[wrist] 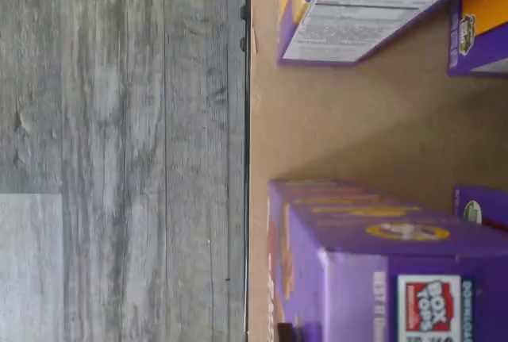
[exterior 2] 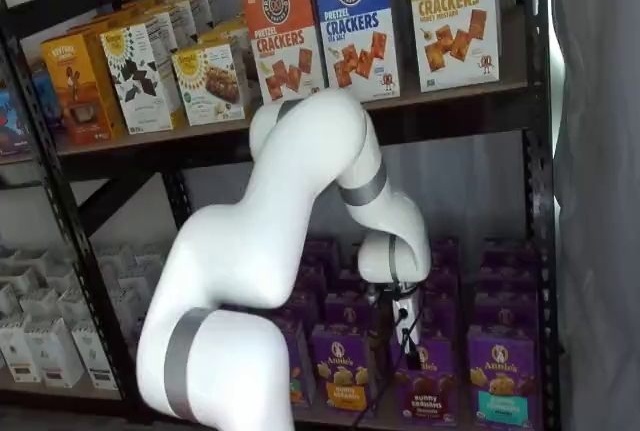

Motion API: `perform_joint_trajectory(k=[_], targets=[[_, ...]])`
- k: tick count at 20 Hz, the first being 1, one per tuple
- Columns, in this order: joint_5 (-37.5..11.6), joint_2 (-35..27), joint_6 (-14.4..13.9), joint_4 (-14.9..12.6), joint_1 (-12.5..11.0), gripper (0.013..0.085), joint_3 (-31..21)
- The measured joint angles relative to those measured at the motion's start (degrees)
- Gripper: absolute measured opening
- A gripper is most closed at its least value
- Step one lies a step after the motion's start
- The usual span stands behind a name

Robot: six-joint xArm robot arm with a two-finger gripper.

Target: Pick up the purple box with a brown patch in the center, on the bottom shelf, the fifth box from the left

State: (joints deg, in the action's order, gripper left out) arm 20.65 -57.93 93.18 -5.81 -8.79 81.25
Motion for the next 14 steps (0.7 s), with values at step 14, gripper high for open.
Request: perform_joint_trajectory(k=[14], targets=[[-0.8,3.4,-0.4,-0.3,0.2,0.0290,-4.9]])
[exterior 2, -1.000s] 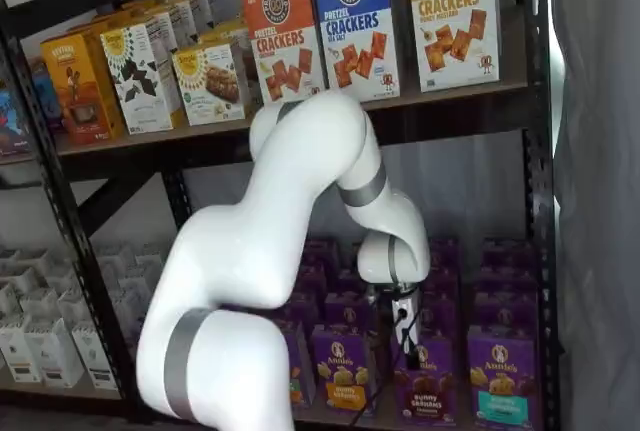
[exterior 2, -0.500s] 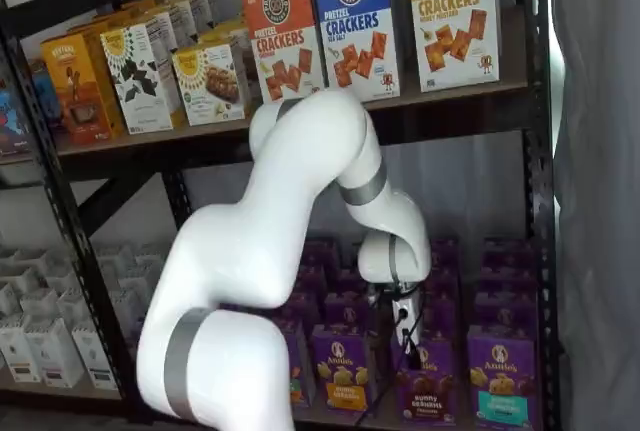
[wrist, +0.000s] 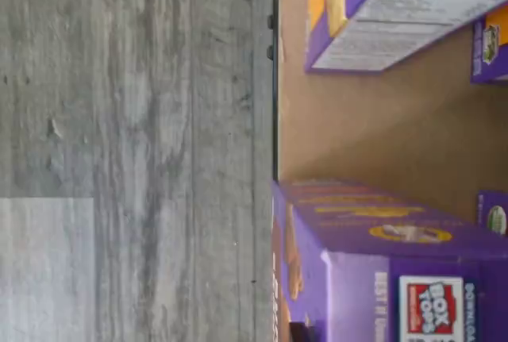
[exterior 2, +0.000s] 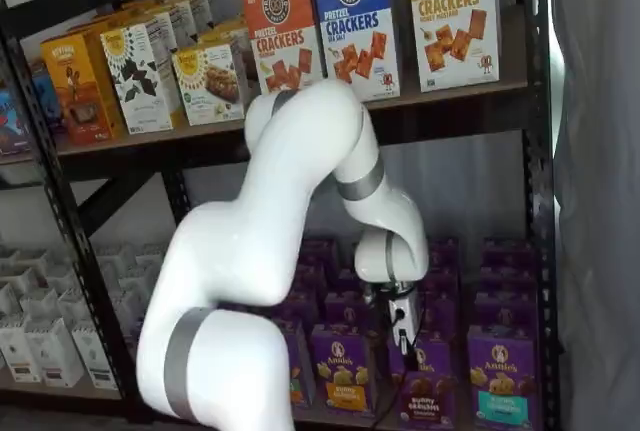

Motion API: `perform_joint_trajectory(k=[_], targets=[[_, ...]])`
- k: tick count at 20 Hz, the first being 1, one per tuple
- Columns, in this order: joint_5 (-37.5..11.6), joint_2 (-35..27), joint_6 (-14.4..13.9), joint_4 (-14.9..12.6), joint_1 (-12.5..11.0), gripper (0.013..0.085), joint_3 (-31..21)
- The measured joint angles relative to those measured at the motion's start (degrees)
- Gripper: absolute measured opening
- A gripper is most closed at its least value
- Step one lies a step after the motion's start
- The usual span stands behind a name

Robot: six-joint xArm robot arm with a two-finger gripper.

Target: Pick up the purple box with a brown patch in the center, on the bottom shelf, the fifth box from the left

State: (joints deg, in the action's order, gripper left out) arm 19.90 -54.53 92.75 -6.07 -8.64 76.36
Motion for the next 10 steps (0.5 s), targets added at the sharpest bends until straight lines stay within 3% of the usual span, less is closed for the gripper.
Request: perform_joint_trajectory(k=[10], targets=[[-1.7,10.1,2.2,2.8,0.4,0.0290,-13.5]])
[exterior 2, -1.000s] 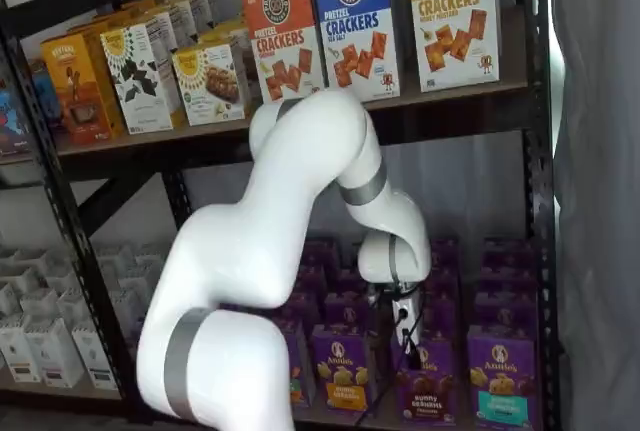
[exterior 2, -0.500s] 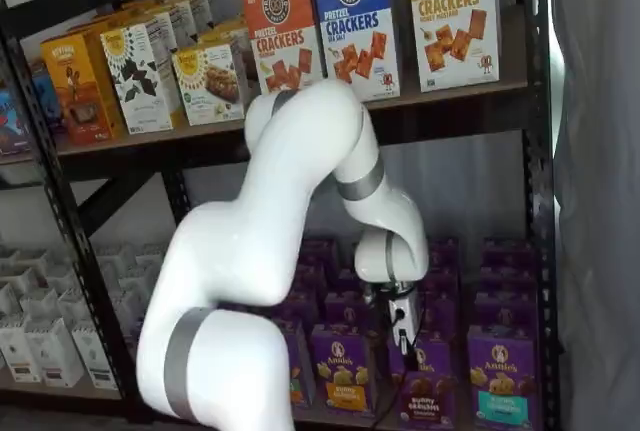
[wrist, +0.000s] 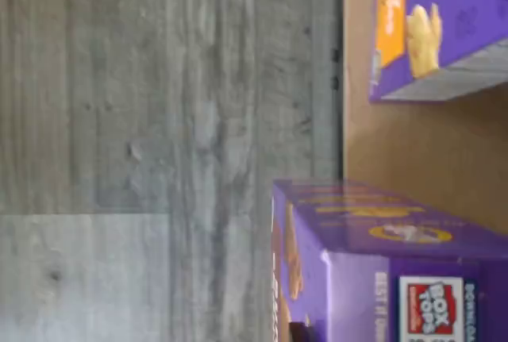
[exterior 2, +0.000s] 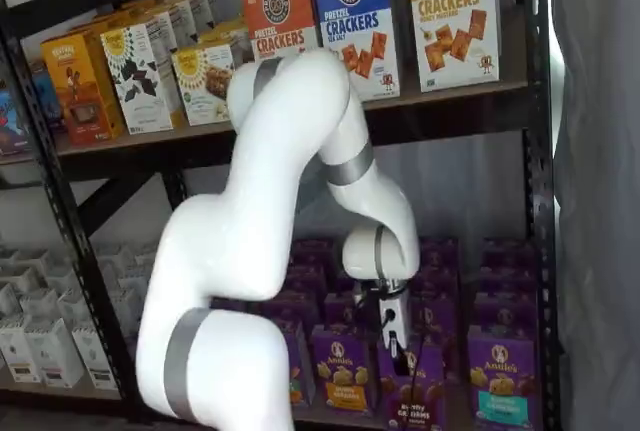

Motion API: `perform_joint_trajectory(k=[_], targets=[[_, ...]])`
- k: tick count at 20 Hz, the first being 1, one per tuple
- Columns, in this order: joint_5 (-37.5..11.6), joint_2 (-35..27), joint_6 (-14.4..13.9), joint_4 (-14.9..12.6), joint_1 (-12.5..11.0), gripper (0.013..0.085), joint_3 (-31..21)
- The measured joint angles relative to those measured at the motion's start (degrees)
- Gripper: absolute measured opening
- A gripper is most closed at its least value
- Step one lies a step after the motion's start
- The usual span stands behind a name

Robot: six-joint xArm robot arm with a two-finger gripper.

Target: Pick up the purple box with a brown patch in the center, on the bottom shelf, the fifth box from the left

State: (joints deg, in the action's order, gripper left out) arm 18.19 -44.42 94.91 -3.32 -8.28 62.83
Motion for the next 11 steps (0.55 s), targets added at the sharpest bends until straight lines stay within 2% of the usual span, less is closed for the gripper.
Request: perform_joint_trajectory(k=[7,11], targets=[[-1.3,10.9,-3.9,-3.7,0.3,0.0290,-12.4],[-0.6,16.9,-4.3,-3.9,0.6,0.0290,-17.8]])
